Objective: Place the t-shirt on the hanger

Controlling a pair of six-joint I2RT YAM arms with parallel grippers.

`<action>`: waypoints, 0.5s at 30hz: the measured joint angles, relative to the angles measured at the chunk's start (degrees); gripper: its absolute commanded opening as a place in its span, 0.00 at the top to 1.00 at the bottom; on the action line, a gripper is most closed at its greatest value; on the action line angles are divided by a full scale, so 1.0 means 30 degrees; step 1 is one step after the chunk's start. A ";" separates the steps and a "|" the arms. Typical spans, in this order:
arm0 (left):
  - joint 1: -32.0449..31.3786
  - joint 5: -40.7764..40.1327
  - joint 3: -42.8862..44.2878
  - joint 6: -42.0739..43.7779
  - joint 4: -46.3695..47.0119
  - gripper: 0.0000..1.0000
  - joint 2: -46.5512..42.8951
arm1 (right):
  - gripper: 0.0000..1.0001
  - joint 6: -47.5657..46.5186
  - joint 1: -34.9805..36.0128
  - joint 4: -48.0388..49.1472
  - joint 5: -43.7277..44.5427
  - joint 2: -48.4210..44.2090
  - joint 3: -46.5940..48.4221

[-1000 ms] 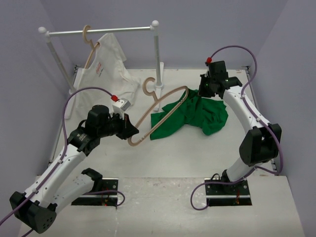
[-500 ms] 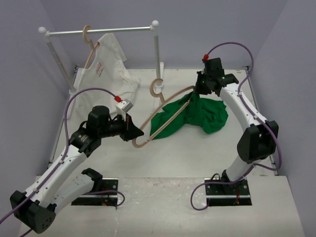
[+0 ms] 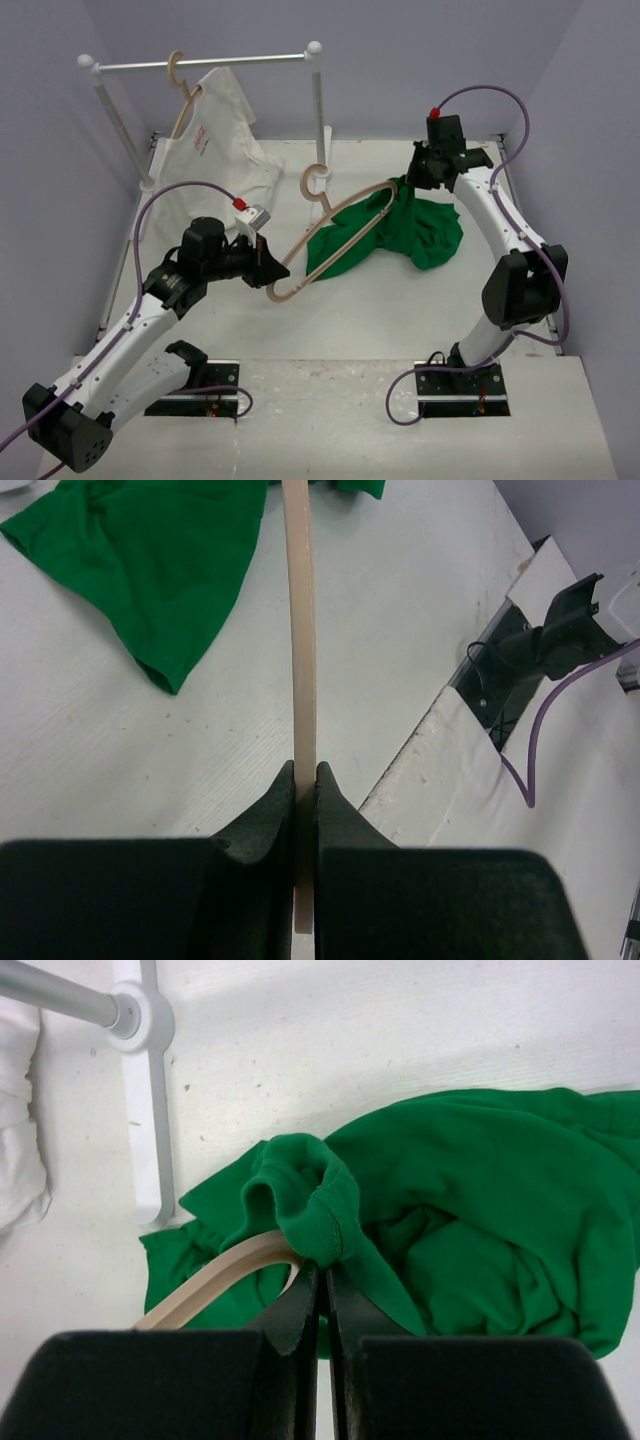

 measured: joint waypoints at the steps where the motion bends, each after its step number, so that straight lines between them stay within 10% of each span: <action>1: -0.0004 0.0004 0.0000 -0.0004 0.0057 1.00 0.0053 | 1.00 -0.0035 0.0000 0.0009 -0.0217 0.0000 0.0000; 15: -0.0295 0.1280 -0.0611 -0.1621 0.4244 1.00 0.1234 | 1.00 -0.1237 0.1219 -0.0022 -0.2855 -0.1037 -0.0165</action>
